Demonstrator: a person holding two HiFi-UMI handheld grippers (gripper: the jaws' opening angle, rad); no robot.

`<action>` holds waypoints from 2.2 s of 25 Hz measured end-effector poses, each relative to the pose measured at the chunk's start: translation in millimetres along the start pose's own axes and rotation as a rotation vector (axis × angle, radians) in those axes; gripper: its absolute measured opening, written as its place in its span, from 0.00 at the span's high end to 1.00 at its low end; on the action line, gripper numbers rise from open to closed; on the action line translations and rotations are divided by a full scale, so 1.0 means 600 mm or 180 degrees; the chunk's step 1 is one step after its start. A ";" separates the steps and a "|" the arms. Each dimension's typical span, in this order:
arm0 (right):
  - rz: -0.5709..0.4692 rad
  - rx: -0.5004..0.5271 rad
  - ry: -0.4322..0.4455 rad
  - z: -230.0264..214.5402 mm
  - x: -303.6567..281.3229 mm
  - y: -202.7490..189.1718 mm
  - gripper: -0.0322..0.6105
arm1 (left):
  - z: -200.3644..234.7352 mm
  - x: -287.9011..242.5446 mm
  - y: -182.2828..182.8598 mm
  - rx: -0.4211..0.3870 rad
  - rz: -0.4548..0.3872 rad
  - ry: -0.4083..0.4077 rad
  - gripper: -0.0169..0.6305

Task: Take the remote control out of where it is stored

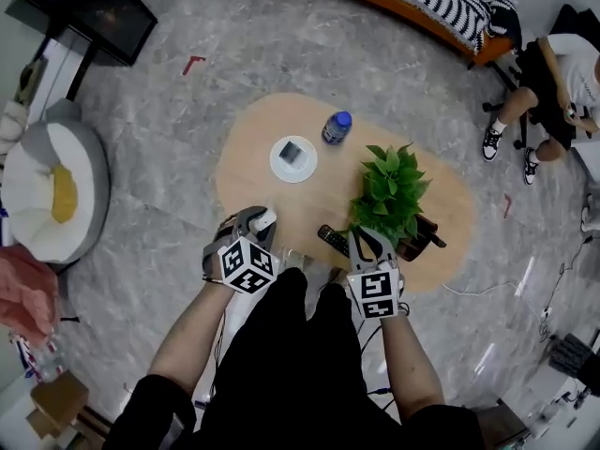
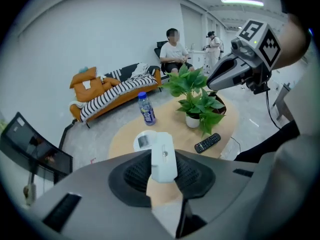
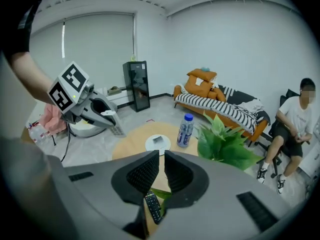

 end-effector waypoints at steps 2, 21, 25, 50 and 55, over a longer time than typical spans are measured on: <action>0.0083 -0.0024 0.0023 0.005 -0.012 -0.009 0.89 | 0.001 -0.021 -0.022 0.0215 0.0048 -0.0118 0.81; 0.0493 -0.0265 -0.0067 0.002 -0.040 -0.089 0.89 | -0.018 -0.204 -0.120 0.2360 -0.0137 -0.0944 0.81; 0.0561 -0.0273 -0.0116 -0.008 -0.036 -0.105 0.89 | -0.023 -0.236 -0.136 0.2983 -0.0121 -0.1055 0.81; 0.0810 -0.0540 -0.0099 -0.014 -0.043 -0.188 0.89 | -0.025 -0.359 -0.181 0.5080 -0.0237 -0.0823 0.77; 0.0816 -0.0538 -0.0092 -0.017 -0.047 -0.193 0.89 | -0.020 -0.372 -0.184 0.5264 -0.0113 -0.0704 0.74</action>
Point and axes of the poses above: the fingertips, and each gripper's own axes: x backward along the fingers, z to its left, y out of its top, the point moved 9 cm from there along x, backward along the fingers, and after that the axes turned 2 degrees about -x, right-handed, at the moved point
